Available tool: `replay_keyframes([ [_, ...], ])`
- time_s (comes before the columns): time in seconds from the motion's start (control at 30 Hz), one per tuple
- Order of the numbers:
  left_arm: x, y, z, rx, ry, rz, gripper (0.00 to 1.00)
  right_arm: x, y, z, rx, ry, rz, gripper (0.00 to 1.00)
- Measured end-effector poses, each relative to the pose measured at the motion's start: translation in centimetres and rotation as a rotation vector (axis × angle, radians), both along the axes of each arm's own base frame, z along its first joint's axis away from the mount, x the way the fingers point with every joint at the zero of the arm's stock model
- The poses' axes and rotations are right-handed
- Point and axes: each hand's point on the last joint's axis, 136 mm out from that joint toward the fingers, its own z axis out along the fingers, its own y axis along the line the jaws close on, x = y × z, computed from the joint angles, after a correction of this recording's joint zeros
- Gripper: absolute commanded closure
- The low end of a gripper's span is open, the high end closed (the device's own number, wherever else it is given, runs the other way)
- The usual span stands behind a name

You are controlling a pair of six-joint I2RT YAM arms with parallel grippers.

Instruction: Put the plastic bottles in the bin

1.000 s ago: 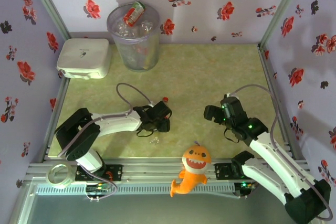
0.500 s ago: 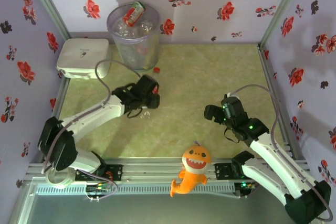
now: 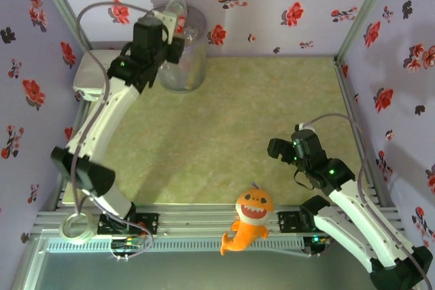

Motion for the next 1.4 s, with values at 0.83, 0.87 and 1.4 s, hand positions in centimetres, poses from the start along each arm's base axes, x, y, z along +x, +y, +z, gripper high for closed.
replay_keyframes([
  [0.83,18.7,6.2,-5.5,0.301,-0.136,0.131,1.0,-2.3,-2.2,0.3,-0.03,-0.009,-0.033,0.05],
  [0.87,18.8,6.3,-5.6,0.322,-0.137,0.132,1.0,-2.3,-2.2,0.2,-0.031,-0.006,-0.032,0.05],
  [1.4,19.2,6.3,-8.1,0.506,-0.11,0.066,0.0,-2.0,-2.0,0.0,-0.045,0.017,-0.032,0.05],
])
